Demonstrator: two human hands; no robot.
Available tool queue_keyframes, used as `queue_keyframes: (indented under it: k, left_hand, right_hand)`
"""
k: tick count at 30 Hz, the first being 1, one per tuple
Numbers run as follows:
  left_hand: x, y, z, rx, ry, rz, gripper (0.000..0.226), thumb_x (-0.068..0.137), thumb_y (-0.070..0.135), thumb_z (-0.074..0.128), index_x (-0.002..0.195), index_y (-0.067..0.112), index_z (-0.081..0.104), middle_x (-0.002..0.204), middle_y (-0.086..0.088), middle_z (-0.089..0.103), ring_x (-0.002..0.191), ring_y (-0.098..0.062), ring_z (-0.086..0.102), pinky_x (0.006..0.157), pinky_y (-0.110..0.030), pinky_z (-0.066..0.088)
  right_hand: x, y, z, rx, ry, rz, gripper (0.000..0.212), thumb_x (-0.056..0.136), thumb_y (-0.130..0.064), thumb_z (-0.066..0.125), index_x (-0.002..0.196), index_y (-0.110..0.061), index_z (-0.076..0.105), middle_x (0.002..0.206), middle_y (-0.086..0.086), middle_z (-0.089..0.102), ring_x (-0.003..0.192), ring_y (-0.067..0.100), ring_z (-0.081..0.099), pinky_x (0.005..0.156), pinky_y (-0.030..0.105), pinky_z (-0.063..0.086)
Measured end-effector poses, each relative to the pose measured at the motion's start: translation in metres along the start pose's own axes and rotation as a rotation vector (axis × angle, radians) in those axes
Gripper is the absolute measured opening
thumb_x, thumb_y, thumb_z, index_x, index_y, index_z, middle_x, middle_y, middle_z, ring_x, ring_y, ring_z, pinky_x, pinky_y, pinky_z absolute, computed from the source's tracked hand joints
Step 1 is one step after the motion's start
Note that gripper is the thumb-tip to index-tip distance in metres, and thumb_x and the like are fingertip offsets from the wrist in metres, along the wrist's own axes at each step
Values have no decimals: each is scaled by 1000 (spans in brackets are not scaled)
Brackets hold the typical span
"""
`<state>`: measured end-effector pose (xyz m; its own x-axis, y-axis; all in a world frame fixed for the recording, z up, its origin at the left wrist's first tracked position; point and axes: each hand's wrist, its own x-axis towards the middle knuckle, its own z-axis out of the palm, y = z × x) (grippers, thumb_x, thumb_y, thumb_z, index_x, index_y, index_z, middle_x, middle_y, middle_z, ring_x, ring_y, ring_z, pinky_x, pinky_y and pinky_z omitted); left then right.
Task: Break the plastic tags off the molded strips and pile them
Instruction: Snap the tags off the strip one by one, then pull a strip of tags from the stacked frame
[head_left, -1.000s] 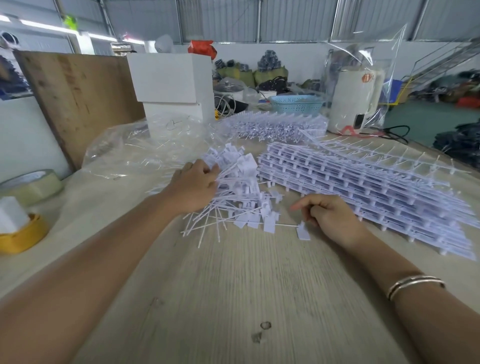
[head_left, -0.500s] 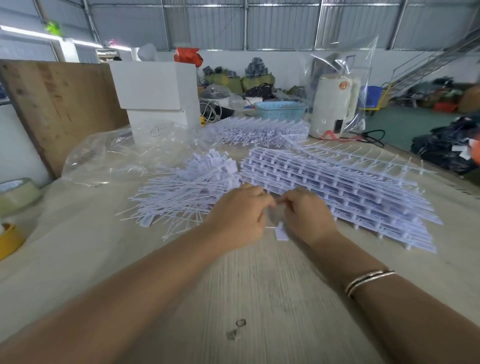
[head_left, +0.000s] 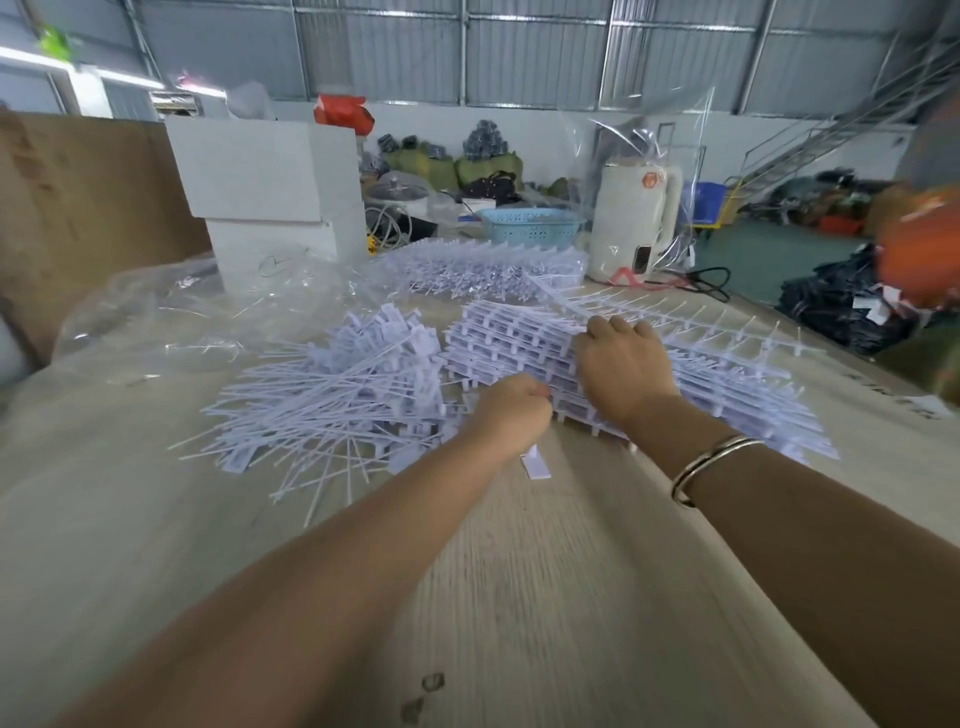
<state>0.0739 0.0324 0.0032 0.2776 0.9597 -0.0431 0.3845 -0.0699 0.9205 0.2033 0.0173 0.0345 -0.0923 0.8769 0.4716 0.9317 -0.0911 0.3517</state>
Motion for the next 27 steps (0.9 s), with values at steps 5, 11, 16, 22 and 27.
queue_keyframes:
  k: [5,11,16,22,27]
  left_hand:
    - [-3,10,-2,-4,70,72,31,86,7,45,106,18,66,99,0,64,74,-12,59,60,-21,48]
    - [-1,38,-2,-571,3,-133,27,101,20,41,104,-1,57,71,-9,61,58,-16,58,46,-21,50]
    - [5,47,-9,-803,81,-144,31,101,22,40,75,10,50,57,-4,54,48,-14,52,37,-20,45]
    - [-1,45,-35,-664,158,-127,32,101,12,26,81,9,51,51,-6,60,41,-15,58,50,-30,40]
    - [-22,40,-76,-486,287,-10,32,97,13,32,76,8,56,55,-7,53,31,-13,53,43,-23,46]
  right_hand:
    - [6,3,-2,-41,-19,-30,26,84,-5,51,106,-11,64,110,7,61,106,28,56,91,37,39]
    - [2,0,-17,29,151,39,16,86,-9,52,95,-11,64,98,8,66,95,29,60,81,36,40]
    - [-7,-13,-33,203,66,-41,24,91,-28,45,103,-18,63,103,5,65,101,26,57,86,36,34]
    - [-1,15,-42,431,-412,126,29,99,-24,26,118,-13,45,107,13,53,91,28,49,81,41,45]
    - [-3,12,-38,390,-482,131,51,99,-47,15,131,-20,44,134,11,49,122,34,45,102,49,36]
